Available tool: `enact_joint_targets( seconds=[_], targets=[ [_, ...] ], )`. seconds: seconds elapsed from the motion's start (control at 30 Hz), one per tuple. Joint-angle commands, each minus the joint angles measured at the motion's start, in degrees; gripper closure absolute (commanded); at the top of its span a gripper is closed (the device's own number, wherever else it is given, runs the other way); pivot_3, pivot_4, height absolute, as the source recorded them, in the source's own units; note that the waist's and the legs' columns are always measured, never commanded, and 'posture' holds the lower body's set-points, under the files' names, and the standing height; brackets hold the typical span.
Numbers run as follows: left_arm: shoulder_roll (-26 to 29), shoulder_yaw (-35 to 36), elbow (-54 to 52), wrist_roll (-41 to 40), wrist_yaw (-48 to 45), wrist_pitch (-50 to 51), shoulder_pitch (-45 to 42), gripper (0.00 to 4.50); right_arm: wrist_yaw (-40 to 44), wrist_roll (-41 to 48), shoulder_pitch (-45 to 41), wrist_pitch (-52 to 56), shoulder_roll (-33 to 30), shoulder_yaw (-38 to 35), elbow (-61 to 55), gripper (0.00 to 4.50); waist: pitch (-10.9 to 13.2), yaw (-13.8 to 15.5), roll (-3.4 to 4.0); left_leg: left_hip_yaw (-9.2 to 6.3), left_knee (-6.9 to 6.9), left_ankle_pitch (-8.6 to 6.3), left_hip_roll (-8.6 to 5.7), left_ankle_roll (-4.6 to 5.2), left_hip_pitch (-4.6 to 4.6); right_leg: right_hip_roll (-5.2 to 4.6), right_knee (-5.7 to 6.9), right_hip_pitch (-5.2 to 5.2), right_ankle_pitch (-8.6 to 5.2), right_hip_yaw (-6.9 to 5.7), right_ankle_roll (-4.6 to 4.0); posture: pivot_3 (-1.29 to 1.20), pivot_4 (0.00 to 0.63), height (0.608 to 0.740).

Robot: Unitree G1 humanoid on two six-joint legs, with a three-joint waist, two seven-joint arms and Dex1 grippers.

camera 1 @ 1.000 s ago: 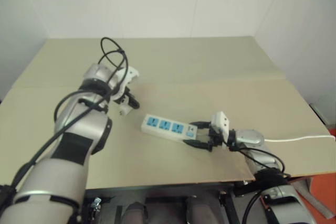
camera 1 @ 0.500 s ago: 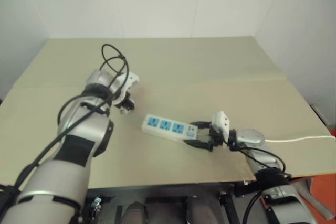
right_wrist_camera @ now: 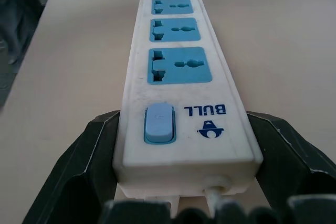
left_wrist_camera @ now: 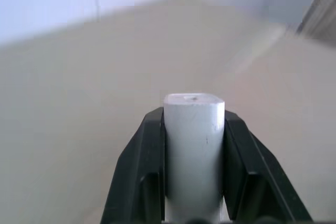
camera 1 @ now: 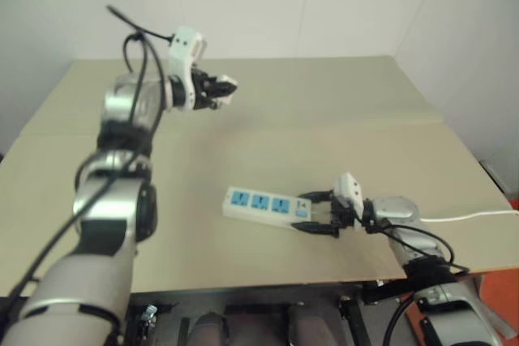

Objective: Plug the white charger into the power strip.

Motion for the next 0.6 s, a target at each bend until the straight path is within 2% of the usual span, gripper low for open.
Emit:
enact_joint_targets(
  seconds=[0.03, 0.07, 0.13, 0.27, 0.4, 0.6],
  targets=[
    [0.6, 2.9, -15.3, -5.6, -1.1, -2.9, 8.8, 3.49, 5.1, 0.3, -1.4, 0.6, -1.3, 1.7, -1.0, 1.11, 0.0, 0.0, 0.0, -0.02, 0.02, 0.01, 0.0, -0.01, -0.01, 0.0, 0.0, -0.01, 0.0, -0.02, -0.01, 0.0, 0.15, 0.74],
    [1.4, 4.9, -17.4, -11.2, -7.5, -0.8, 12.1, 3.49, 6.7, 0.1, -2.0, 0.3, -1.5, 2.4, -0.6, 1.11, 0.0, -0.1, 0.0, -0.02, 0.02, 0.01, 0.02, -0.02, 0.0, 0.02, 0.0, -0.01, 0.0, -0.02, -0.02, 0.0, 0.15, 0.74],
    [1.0, 9.3, -20.9, -19.5, -13.0, -0.7, 17.2, 3.49, 8.8, -0.3, -2.8, -0.9, -1.4, 3.4, 0.4, 1.11, 0.0, 0.0, -0.01, -0.02, 0.04, 0.04, 0.03, -0.06, -0.01, 0.04, 0.03, -0.02, 0.01, -0.04, -0.03, 0.0, 0.15, 0.74],
    [1.0, 7.3, -27.7, -20.1, -10.5, -2.2, 22.9, 3.49, 11.1, -1.3, -4.8, -2.4, -0.6, 4.9, 3.5, 1.11, 0.0, 0.5, -0.02, -0.06, 0.09, 0.05, 0.03, -0.08, -0.02, 0.03, -0.01, 0.0, 0.01, -0.09, -0.05, 0.0, 0.15, 0.74],
    [-4.7, 9.0, -34.9, -23.9, -6.5, -7.6, 28.8, 3.49, 11.2, -2.5, -7.0, -4.7, 1.1, 5.6, 7.4, 1.11, 0.0, 0.6, -0.03, -0.05, 0.1, 0.05, 0.0, -0.08, 0.05, -0.04, -0.09, 0.15, 0.01, -0.09, -0.04, 0.0, 0.15, 0.74],
    [-6.1, 6.6, -38.3, -28.7, -8.5, -7.0, 33.9, 3.49, 10.1, -3.4, -8.8, -6.9, 2.7, 6.0, 10.8, 1.11, 0.0, 0.1, -0.03, -0.09, 0.08, 0.05, 0.06, -0.08, 0.17, 0.09, -0.01, 0.14, 0.03, -0.08, -0.12, 0.0, 0.15, 0.74]
  ],
)
